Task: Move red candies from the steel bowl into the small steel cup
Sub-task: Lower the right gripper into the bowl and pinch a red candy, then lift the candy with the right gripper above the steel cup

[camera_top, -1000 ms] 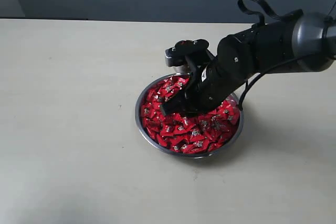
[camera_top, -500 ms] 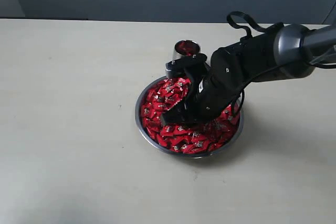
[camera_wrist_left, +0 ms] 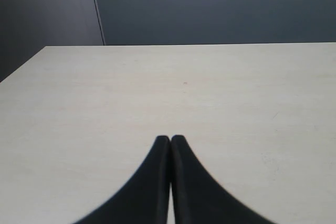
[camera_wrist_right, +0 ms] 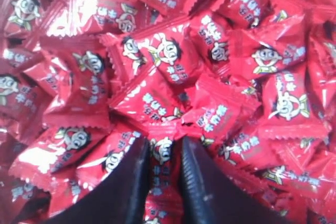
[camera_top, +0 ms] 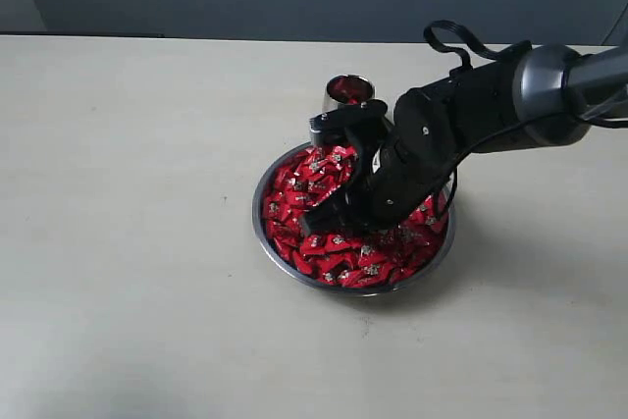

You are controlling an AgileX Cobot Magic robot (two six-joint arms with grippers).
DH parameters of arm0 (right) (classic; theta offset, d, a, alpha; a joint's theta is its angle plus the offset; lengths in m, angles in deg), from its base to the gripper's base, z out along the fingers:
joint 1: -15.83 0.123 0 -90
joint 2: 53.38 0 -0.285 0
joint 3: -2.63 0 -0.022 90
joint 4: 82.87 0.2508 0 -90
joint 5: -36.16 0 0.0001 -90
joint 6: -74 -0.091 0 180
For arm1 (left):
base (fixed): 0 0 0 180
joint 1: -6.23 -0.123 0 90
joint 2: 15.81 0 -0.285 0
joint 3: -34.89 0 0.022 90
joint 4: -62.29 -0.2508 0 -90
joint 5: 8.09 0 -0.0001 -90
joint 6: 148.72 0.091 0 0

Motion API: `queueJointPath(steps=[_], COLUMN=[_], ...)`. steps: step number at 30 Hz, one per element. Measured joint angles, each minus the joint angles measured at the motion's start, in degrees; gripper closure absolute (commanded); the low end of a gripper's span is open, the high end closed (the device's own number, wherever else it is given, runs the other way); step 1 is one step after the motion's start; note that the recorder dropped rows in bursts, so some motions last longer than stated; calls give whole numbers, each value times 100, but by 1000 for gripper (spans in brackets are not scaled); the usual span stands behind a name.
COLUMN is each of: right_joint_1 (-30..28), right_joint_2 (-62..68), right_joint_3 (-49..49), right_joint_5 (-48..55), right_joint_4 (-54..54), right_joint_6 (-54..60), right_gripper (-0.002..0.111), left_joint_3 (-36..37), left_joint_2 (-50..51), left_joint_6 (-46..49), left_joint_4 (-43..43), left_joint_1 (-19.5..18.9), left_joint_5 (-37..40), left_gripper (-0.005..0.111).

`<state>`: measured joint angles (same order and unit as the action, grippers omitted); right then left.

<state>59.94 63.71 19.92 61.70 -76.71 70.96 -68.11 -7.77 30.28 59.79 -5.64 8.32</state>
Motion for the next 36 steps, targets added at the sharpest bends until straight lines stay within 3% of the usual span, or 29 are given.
queueJointPath(steps=[6,11,14,20,27,36], right_joint_1=[0,-86,-676,-1409,-1449,-1449], right_joint_2=[-535,-674,-674,-459,598,1880], right_joint_3=[-473,-1206,-1714,-2596,-3799,-5045], right_joint_5=[321,668,705,705,1136,2208], right_joint_4=[-174,-2140,-2502,-1438,-16,234], right_joint_6=[0,-1216,-1464,-536,565,757], right_gripper=[108,108,109,109,109,109], left_joint_3=[0,0,0,0,0,0], left_joint_2=[0,0,0,0,0,0], left_joint_6=[0,0,0,0,0,0], left_joint_4=[0,0,0,0,0,0], left_joint_1=[0,0,0,0,0,0], left_joint_5=[0,0,0,0,0,0], left_gripper=[106,106,106,106,106,106])
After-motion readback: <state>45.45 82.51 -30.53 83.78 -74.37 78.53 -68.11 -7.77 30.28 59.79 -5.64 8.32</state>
